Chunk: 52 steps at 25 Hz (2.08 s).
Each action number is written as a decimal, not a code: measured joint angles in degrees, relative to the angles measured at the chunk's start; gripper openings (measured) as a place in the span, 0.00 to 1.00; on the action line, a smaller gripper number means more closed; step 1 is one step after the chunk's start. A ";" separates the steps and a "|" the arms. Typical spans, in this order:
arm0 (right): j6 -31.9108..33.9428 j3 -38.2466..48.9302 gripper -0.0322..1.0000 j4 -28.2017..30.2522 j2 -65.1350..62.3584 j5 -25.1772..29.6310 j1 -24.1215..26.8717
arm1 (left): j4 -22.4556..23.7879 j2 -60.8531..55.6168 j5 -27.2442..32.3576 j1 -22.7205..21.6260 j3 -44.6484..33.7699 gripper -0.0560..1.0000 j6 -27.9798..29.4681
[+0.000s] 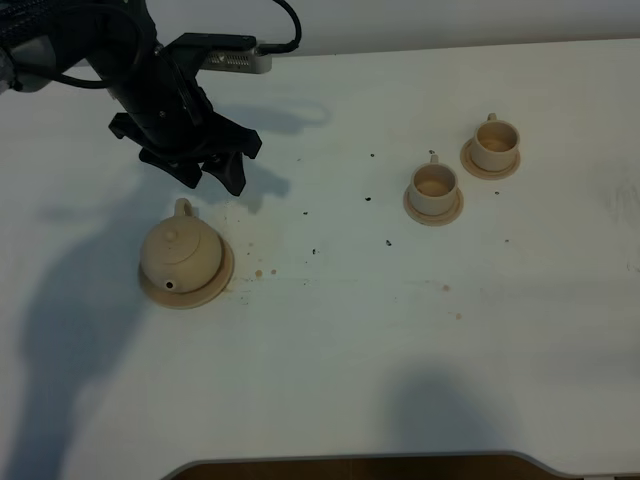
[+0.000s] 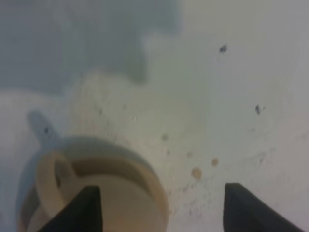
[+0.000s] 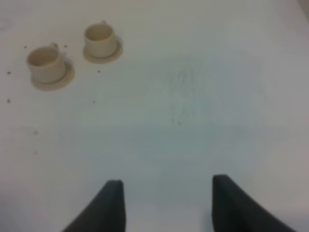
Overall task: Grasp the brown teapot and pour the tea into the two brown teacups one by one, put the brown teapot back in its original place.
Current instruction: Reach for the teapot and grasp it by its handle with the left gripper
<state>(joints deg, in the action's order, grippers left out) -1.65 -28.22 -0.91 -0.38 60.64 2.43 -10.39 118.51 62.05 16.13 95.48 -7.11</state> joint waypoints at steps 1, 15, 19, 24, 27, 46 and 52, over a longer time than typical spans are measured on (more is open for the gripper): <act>0.00 0.00 0.45 0.00 0.00 0.00 0.00 | 0.78 0.00 0.87 0.00 0.08 0.57 1.38; -0.05 0.00 0.45 -0.05 0.00 0.00 0.00 | 14.55 0.18 2.47 0.00 0.12 0.57 15.32; -0.05 0.00 0.45 -0.05 0.00 0.00 0.00 | 14.55 2.20 0.91 0.00 0.12 0.57 15.73; -0.05 0.00 0.45 -0.05 0.00 0.00 0.00 | 14.55 4.74 0.89 0.00 0.12 0.57 15.91; 0.00 0.00 0.45 -0.05 0.00 0.00 0.00 | 14.72 5.42 0.82 0.00 0.17 0.57 15.96; 0.00 0.00 0.45 -0.05 0.00 0.00 0.00 | 20.71 6.32 3.32 -3.05 0.46 0.57 17.48; 0.00 0.00 0.45 -0.05 0.00 0.00 0.00 | 21.65 6.32 6.11 -4.53 0.46 0.57 17.48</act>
<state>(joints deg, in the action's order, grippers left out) -1.65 -28.22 -0.96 -0.38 60.64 2.43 11.25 124.83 68.16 11.60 95.94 10.37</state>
